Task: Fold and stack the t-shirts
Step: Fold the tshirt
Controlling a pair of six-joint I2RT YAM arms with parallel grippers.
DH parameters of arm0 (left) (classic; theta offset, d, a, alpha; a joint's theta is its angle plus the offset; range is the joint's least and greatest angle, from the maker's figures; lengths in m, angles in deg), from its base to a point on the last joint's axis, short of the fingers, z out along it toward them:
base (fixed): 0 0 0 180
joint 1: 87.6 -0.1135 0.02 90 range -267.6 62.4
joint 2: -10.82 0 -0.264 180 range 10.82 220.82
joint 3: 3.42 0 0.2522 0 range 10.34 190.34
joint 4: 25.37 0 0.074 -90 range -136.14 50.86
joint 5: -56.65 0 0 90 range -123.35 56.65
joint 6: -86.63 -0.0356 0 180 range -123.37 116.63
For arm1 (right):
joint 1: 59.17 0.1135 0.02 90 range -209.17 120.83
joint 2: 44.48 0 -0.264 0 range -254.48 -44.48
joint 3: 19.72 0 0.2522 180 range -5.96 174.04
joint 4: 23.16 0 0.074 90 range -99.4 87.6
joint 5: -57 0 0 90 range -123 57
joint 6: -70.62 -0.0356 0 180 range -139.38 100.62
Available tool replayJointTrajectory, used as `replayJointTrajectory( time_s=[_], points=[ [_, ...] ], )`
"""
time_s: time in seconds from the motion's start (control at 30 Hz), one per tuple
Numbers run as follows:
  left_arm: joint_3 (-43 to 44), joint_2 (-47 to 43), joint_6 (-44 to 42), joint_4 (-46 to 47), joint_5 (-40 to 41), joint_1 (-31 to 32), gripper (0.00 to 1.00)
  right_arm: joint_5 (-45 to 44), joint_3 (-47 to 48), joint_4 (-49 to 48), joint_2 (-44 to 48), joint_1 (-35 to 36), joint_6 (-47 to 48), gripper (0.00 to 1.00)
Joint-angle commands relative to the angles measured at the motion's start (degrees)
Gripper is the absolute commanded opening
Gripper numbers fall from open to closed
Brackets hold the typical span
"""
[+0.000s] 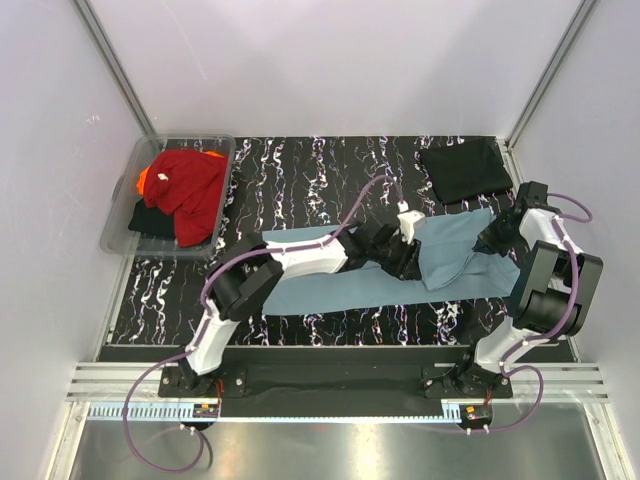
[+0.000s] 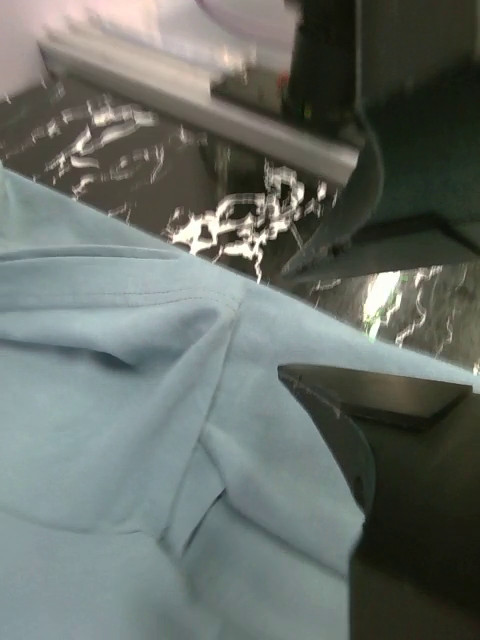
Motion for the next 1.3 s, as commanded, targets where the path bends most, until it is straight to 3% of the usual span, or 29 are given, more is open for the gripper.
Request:
replayJointTrajectory(
  time_s=[0.0,0.13,0.4,0.63,0.97,1.27],
  points=[
    [0.51,-4.63,-18.12,-0.38,10.85,3.56,0.46,0.83,2.43,-0.70,-0.40,0.28,-0.06,0.06],
    [0.95,-4.38,-27.44,0.23,20.09,7.00,0.52,2.23,3.22,-1.57,-1.46,0.36,-0.41,0.06],
    [6.13,1.07,-34.83,-0.12,23.18,11.57,0.55,4.61,4.37,-2.37,-2.34,0.45,-1.47,0.06],
    [10.53,6.34,-39.93,0.49,33.19,15.18,0.60,5.84,4.19,-2.90,-2.86,0.36,-1.91,0.06],
    [14.04,10.21,-41.78,2.52,32.76,15.44,0.64,6.55,4.28,-3.33,-3.92,0.45,-2.26,0.06],
    [16.33,11.36,-40.90,2.43,33.72,14.92,0.57,6.28,4.45,-3.33,-3.83,0.45,-2.17,0.07]
  ],
)
